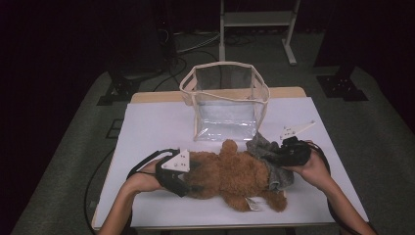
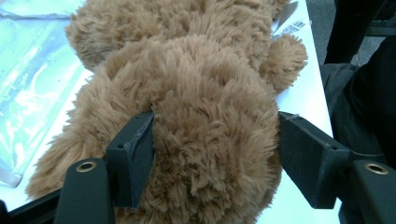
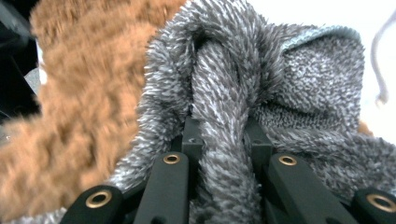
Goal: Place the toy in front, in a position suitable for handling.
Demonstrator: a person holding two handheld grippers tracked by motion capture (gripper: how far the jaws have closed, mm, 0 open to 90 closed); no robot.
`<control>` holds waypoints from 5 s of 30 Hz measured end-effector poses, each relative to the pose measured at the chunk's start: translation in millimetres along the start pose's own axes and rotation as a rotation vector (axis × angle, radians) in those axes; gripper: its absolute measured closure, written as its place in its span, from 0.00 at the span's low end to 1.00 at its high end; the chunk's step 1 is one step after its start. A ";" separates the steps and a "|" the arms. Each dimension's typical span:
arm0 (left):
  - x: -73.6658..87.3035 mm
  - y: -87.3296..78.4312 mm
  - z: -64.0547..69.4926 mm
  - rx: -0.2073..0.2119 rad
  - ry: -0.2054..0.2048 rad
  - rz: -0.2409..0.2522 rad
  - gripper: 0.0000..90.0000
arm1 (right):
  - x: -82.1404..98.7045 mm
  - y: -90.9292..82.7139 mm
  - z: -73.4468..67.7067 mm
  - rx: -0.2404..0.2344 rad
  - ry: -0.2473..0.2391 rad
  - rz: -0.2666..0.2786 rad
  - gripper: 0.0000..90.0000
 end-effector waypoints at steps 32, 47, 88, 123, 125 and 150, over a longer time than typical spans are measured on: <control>14.7 0.2 -30.4 -0.065 -0.140 0.067 0.39 | -46.3 7.1 -20.4 0.016 -0.122 -0.057 0.83; -8.3 16.9 -30.4 -0.054 -0.107 0.059 0.47 | -68.5 23.7 -56.0 -0.023 -0.226 -0.063 0.83; -14.5 21.4 -2.9 0.007 -0.007 0.009 0.34 | -74.4 34.4 -62.6 -0.077 -0.219 -0.123 0.82; -17.8 16.2 -6.3 0.004 -0.040 0.037 0.29 | -52.2 26.1 -66.5 -0.065 -0.230 -0.126 0.82; -16.4 12.6 -6.6 0.009 -0.042 0.049 0.24 | -44.1 23.8 -63.3 -0.084 -0.194 -0.105 0.83; -10.1 11.6 3.6 -0.018 -0.002 0.044 0.27 | -62.5 41.6 -70.5 -0.080 -0.240 -0.142 0.82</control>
Point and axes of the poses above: each handheld gripper's, and its own axes: y roughly forward along the jaws, x roughly out of its underside, z roughly to its right, the point moved 6 cm from there along y, roughly forward along the jaws, and after that the axes turned 4 degrees about -z, right-handed, at the moved point
